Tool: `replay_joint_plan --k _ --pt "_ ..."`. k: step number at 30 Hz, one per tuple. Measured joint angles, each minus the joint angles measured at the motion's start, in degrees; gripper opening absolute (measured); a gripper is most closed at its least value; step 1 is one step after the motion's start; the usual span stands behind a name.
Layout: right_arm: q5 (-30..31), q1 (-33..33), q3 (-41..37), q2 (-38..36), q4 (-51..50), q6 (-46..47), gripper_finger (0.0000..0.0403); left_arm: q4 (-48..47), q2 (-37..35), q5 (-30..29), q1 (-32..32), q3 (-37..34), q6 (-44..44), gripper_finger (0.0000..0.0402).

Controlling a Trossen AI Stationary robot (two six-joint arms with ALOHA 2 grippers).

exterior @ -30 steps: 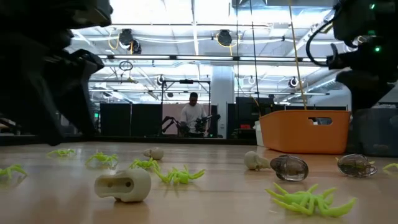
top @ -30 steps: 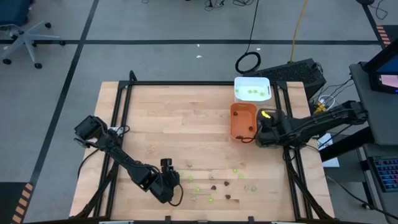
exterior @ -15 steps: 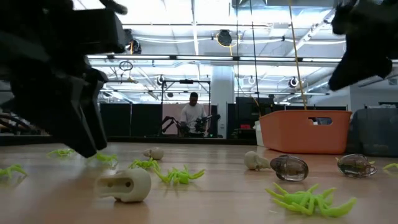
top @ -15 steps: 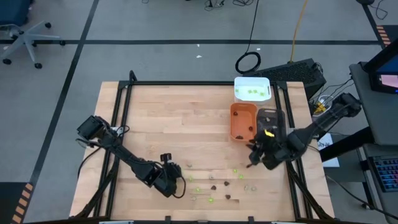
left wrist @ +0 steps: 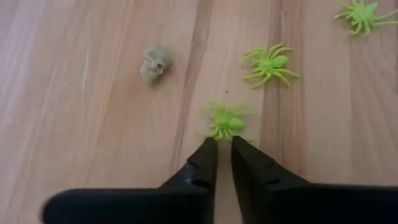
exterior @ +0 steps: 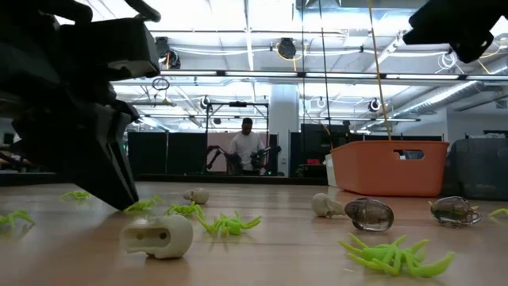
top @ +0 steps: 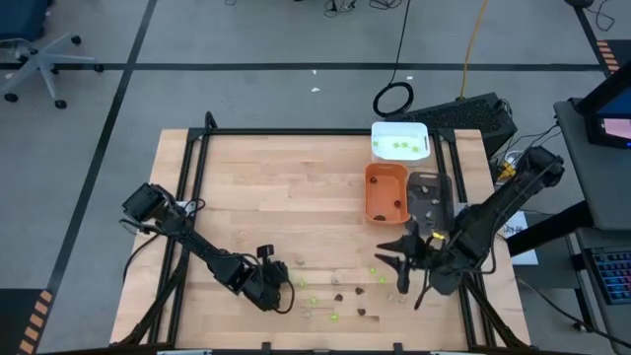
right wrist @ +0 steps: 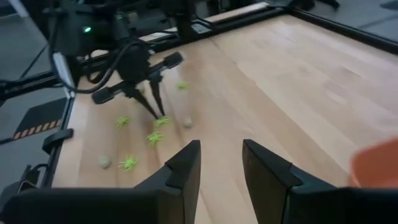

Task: Sort Halloween decoration
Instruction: Put the green spider toy into the white bin

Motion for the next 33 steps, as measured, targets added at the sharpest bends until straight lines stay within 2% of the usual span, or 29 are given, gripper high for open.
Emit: replay_joint_plan --k 3,17,22,26,33 --pt "-0.2 0.0 0.0 2.5 4.3 -3.1 0.0105 0.6 0.0 0.0 -0.1 0.0 1.4 0.0006" --pt "-0.3 0.0 0.0 14.9 24.5 -18.4 0.0105 3.2 -2.1 -0.5 -1.8 0.0 1.0 0.0" --pt "-0.4 0.0 0.0 17.9 30.3 -21.2 0.0105 8.6 -2.6 -1.0 -3.0 0.0 -0.6 0.0002" --pt "-0.4 0.0 0.0 18.9 32.8 -22.4 0.0105 8.9 -1.9 -3.5 -3.8 0.0 -2.0 0.0045" --pt "-0.4 0.0 0.0 19.0 33.1 -22.5 0.0105 11.0 1.9 -7.4 -4.2 0.0 -3.8 0.0187"
